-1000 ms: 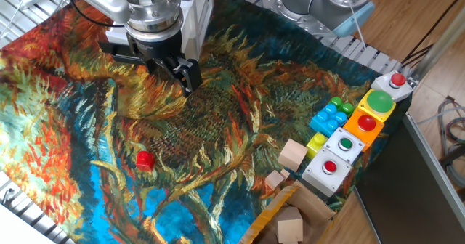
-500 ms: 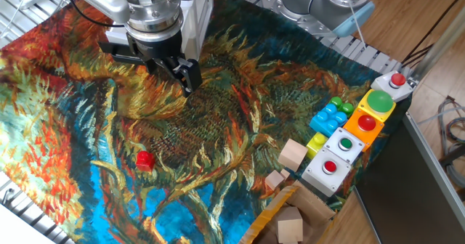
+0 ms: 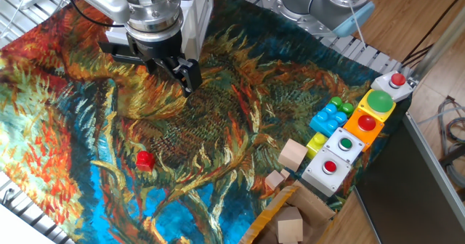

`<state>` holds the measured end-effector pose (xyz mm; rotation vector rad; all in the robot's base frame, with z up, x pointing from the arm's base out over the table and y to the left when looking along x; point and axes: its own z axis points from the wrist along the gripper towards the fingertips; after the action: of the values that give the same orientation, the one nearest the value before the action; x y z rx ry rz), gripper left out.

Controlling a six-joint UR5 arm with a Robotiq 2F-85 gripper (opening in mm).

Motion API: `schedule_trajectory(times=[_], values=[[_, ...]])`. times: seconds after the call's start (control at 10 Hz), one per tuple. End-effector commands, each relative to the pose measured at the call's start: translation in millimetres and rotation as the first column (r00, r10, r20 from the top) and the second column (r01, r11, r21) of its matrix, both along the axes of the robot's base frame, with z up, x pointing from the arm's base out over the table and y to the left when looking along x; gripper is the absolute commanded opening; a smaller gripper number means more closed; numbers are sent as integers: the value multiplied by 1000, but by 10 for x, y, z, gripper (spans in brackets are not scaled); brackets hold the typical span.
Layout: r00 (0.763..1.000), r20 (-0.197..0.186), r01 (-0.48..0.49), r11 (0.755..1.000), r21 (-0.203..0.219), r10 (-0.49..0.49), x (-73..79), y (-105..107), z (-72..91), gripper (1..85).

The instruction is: Put things in the drawer

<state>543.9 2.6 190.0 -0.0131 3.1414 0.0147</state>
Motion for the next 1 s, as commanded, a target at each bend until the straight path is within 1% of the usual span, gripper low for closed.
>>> schedule_trajectory(times=[0.0,0.2,0.3,0.4,0.5,0.6,0.7,0.8,0.9], values=[[979,183,-121,980,161,91,429,499,74,13],[980,177,-115,982,148,88,427,496,57,13],[979,170,-135,983,129,112,410,471,50,13],[969,157,-205,976,75,192,383,374,32,13],[945,132,-304,952,23,299,352,290,-2,13],[915,114,-389,921,2,386,324,261,-18,13],[898,108,-428,904,-15,427,331,239,-23,13],[899,110,-425,905,-11,424,336,274,-19,13],[898,100,-430,903,-20,429,333,270,-11,13]])
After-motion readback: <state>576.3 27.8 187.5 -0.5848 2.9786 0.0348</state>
